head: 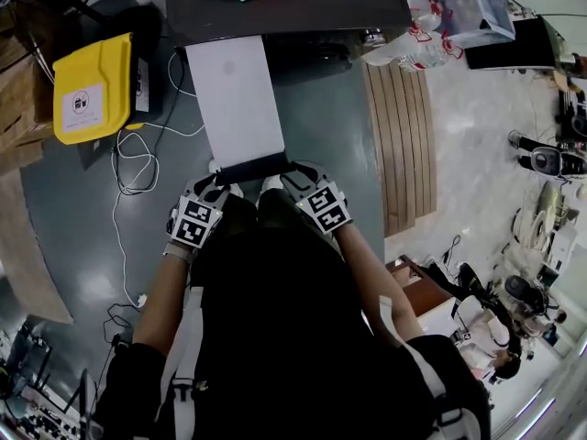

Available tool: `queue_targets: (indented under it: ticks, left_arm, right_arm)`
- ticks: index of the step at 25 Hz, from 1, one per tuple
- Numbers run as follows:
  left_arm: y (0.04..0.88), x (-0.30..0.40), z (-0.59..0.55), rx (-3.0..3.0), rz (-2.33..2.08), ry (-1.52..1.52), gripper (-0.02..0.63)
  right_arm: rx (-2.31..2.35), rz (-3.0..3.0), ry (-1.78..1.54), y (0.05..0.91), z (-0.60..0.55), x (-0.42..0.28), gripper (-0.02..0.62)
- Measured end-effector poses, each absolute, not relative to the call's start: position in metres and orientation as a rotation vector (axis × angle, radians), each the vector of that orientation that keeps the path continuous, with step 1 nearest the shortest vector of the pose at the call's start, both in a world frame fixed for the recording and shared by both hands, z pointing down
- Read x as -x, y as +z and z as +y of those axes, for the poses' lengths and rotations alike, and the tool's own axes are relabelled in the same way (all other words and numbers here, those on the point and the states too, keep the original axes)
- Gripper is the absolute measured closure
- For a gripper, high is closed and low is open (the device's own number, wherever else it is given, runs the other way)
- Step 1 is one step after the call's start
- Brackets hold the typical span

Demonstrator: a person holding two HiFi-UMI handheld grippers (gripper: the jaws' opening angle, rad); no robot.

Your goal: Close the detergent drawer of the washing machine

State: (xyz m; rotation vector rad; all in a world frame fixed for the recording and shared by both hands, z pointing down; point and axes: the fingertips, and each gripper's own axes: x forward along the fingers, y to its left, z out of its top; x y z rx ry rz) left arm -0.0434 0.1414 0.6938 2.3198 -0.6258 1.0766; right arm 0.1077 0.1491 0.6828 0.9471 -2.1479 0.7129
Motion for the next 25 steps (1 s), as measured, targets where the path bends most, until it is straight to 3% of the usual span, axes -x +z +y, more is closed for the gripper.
queue_targets:
  ticks: [6,25]
  left_arm:
    - [0.694,0.042,0.142,-2.388,-0.553,1.121,0.486]
    - [0.657,0.059,0.132,-2.424,-0.45,1.048,0.502]
  right_arm:
    - [-0.995,-2.12,0.712,0.681,0.149,-0.109,0.437]
    - [-1.138,-2.128,0.706,0.636,0.143,-0.093,0.443]
